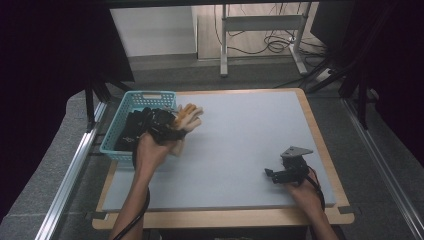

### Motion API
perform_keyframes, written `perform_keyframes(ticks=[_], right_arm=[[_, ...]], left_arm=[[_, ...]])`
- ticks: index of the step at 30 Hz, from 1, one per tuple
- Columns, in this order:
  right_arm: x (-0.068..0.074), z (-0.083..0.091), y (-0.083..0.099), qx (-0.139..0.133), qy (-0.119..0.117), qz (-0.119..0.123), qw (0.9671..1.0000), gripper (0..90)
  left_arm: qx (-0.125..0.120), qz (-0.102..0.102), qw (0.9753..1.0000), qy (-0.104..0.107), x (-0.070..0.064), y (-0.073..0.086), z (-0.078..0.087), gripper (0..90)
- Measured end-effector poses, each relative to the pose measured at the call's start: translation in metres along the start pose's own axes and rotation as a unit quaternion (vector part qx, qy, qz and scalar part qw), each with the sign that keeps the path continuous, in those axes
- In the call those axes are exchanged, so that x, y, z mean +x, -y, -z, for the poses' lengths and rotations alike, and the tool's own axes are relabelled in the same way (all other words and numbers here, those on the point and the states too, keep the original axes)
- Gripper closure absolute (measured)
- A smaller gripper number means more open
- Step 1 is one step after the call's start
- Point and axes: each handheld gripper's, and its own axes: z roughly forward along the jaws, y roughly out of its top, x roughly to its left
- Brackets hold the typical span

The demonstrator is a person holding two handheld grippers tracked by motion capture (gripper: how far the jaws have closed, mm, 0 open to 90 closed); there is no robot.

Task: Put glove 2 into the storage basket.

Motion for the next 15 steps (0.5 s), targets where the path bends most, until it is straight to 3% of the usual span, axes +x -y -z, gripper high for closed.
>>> perform_keyframes(ticks=[8,15], right_arm=[[0.0,0.0,0.0,0.0,0.0,0.0,1.0,10.6],[0.0,0.0,0.0,0.0,0.0,0.0,1.0,10.6]], left_arm=[[-0.003,0.041,0.9987,-0.031,0.042,0.0,0.019,53.3],[0.001,0.075,0.9958,-0.052,0.072,0.006,0.02,53.2]])
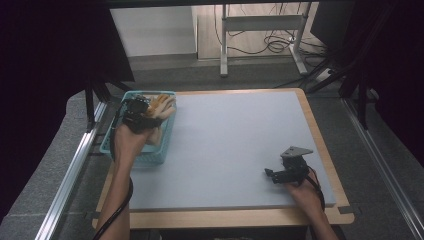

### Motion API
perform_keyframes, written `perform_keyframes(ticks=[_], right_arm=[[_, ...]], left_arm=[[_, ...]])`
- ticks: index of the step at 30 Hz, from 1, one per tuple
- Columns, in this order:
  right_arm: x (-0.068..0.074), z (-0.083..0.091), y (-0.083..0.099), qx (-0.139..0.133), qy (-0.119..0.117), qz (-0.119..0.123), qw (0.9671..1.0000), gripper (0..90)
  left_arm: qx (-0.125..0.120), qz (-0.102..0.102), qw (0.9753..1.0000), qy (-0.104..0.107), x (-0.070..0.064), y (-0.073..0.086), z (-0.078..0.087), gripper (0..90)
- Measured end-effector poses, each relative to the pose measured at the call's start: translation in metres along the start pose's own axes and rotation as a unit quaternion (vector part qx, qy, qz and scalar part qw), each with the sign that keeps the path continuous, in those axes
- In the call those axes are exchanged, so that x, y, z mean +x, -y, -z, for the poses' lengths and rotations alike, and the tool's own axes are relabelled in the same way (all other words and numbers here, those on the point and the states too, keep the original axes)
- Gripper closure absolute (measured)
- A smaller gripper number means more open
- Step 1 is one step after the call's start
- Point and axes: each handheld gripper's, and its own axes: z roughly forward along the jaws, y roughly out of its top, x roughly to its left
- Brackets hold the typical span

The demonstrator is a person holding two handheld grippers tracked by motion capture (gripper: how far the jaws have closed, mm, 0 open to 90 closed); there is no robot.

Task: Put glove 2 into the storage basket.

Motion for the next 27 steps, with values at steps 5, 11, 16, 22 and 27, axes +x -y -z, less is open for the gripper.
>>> perform_keyframes(ticks=[5,11,16,22,27], right_arm=[[0.0,0.0,0.0,0.0,0.0,0.0,1.0,10.6],[0.0,0.0,0.0,0.0,0.0,0.0,1.0,10.6],[0.0,0.0,0.0,0.0,0.0,-0.001,1.0,10.6],[0.0,0.0,0.0,0.0,0.0,0.0,1.0,10.6],[0.0,0.0,0.0,0.0,0.0,0.0,1.0,10.6]], left_arm=[[0.013,0.014,0.9997,-0.014,0.017,0.001,-0.012,52.9],[0.034,0.028,0.9987,-0.027,0.032,0.004,-0.032,52.4],[0.055,0.03,0.9976,-0.03,0.038,0.004,-0.051,52.0],[0.087,0.03,0.9953,-0.03,0.037,0.002,-0.077,51.5],[0.112,0.029,0.9928,-0.032,0.036,-0.002,-0.096,50.9]])
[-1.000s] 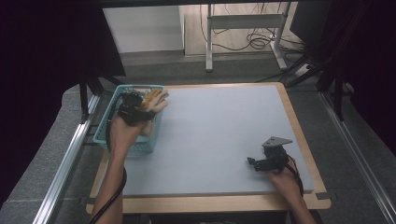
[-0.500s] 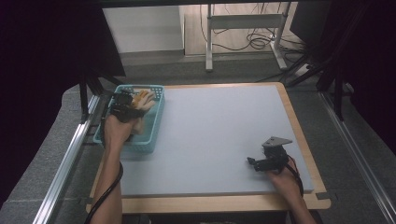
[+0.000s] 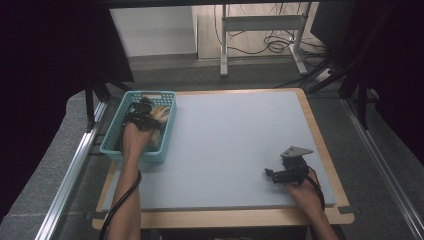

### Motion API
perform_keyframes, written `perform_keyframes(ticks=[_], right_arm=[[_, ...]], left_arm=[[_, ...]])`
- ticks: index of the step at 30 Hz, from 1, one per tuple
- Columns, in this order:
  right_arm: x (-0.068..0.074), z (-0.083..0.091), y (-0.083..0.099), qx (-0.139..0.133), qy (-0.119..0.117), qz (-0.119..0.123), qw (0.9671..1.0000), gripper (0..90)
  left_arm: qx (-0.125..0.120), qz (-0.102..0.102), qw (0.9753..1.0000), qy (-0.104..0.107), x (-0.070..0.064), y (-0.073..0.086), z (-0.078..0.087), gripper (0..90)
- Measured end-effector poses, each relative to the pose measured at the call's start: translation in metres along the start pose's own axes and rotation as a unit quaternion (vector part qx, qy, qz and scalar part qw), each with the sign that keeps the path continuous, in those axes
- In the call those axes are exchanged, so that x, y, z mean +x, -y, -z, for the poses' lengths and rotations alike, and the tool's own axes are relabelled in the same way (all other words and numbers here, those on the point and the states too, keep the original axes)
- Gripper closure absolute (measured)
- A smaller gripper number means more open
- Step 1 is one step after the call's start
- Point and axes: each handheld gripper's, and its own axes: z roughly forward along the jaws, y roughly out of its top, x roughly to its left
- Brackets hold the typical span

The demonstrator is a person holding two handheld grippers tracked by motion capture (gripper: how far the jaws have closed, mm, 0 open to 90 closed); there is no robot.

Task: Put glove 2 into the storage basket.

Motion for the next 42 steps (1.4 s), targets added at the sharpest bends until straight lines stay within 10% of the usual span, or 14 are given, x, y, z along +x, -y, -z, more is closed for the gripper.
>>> perform_keyframes(ticks=[12,17,23,29,34,42], right_arm=[[0.0,0.0,0.0,0.0,0.0,0.0,1.0,10.6],[0.0,0.0,0.0,0.0,0.0,0.0,1.0,10.6],[0.0,0.0,0.0,0.0,0.0,0.0,1.0,10.6],[0.0,0.0,0.0,0.0,0.0,0.0,1.0,10.6],[0.0,0.0,0.0,0.0,0.0,0.0,1.0,10.6],[0.0,0.0,0.0,0.0,0.0,0.0,1.0,10.6]], left_arm=[[0.028,-0.007,0.9993,0.021,-0.002,-0.004,-0.026,36.1],[0.022,-0.012,0.9996,0.012,0.004,-0.003,-0.012,13.3],[-0.025,-0.022,0.9987,0.039,0.005,-0.004,0.022,10.5],[-0.062,0.004,0.9981,0.0,0.018,-0.001,0.038,35.9],[-0.021,0.016,0.9989,-0.039,0.028,0.006,0.023,69.1],[0.006,0.013,0.9999,-0.005,0.021,0.006,-0.002,80.8]])
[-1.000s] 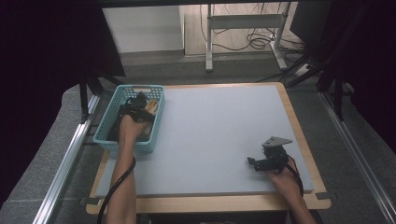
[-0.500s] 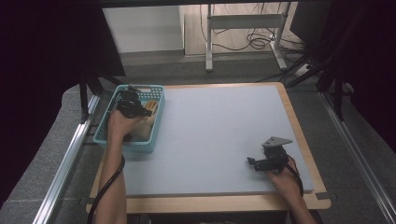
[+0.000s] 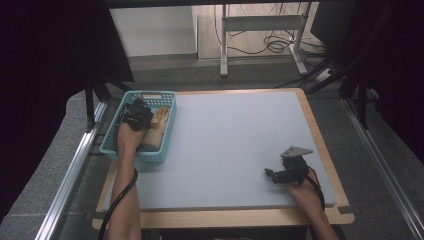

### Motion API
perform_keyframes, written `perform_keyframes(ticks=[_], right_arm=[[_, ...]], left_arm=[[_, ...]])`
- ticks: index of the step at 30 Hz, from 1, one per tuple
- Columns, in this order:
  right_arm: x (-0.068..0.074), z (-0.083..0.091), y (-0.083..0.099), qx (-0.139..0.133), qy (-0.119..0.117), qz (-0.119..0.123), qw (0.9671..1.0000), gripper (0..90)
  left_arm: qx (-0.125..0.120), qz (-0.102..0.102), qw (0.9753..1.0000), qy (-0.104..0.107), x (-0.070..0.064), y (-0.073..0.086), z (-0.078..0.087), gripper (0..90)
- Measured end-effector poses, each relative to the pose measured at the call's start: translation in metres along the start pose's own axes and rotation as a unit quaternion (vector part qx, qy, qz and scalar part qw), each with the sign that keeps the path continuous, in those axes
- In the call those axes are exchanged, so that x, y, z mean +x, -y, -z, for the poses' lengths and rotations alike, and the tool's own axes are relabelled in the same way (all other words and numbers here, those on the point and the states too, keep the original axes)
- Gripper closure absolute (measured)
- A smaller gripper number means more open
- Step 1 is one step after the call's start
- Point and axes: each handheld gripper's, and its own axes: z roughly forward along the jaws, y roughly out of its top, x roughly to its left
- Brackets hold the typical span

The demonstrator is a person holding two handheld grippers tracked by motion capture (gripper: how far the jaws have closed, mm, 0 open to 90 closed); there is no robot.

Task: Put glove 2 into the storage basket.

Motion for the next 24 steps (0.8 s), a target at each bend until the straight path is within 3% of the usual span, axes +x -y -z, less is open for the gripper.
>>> perform_keyframes(ticks=[5,9,17,24], right_arm=[[0.0,0.0,0.0,0.0,0.0,0.0,1.0,10.6],[0.0,0.0,0.0,0.0,0.0,0.0,1.0,10.6],[0.0,0.0,0.0,0.0,0.0,0.0,1.0,10.6],[0.0,0.0,0.0,0.0,0.0,0.0,1.0,10.6]], left_arm=[[0.005,-0.013,0.9999,-0.005,-0.011,-0.003,-0.002,84.9],[-0.003,-0.005,1.0,0.004,-0.006,0.0,-0.002,84.0],[-0.042,0.001,0.9986,-0.031,0.005,0.007,0.011,56.5],[-0.055,0.004,0.9978,-0.037,0.011,0.011,0.02,47.4]])
